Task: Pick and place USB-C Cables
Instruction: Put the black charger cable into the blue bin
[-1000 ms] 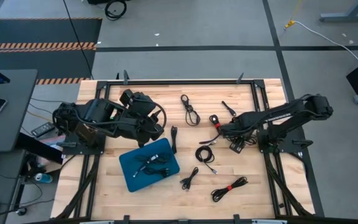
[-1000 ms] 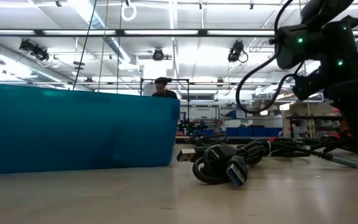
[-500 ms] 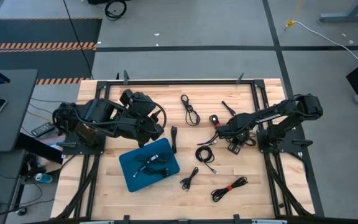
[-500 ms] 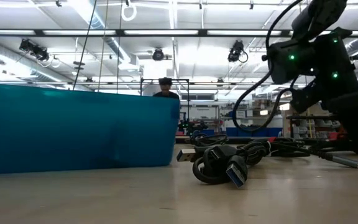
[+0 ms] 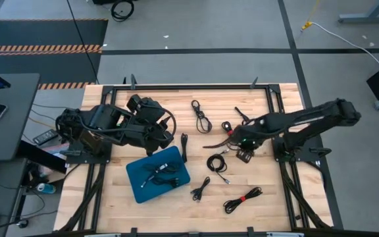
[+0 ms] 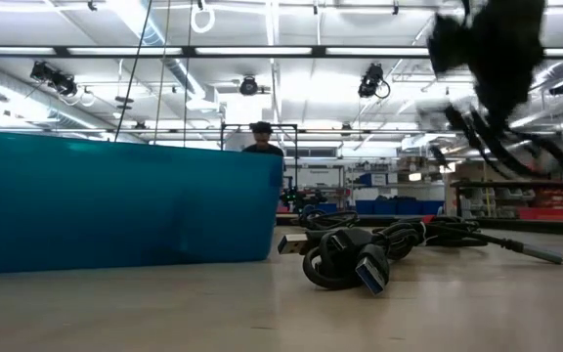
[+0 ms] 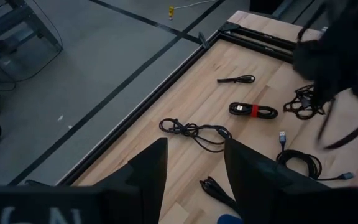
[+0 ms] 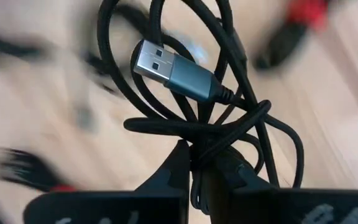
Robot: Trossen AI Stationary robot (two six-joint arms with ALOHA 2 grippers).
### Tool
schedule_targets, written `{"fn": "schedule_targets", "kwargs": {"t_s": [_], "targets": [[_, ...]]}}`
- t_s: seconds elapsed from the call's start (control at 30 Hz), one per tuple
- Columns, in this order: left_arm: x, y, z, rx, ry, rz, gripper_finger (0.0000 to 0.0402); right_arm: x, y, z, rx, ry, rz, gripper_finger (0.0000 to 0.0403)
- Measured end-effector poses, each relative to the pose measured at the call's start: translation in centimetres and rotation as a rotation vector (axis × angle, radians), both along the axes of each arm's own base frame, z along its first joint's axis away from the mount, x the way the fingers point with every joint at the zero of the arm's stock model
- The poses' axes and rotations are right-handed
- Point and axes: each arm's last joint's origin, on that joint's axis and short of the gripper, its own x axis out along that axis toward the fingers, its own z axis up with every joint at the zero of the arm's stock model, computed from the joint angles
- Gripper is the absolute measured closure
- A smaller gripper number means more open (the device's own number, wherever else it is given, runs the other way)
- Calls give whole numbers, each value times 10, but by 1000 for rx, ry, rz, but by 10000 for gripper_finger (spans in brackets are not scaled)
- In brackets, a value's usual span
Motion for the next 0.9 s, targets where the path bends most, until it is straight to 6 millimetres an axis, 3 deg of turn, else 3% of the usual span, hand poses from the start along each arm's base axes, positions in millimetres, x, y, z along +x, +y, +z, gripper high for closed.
{"fn": "schedule_targets", "kwargs": {"t_s": [0.17,0.3,0.6,0.9], "targets": [[0,0,0,0,0,0,235,10,8,60,20,-402,58,378],[0,0,0,0,1,0,235,21,16,88,67,-673,161,378],[8,-2,5,-5,-77,-25,235,39,28,100,101,-879,281,378],[37,-1,0,-10,-70,-138,216,39,33,119,127,-1065,372,378]]}}
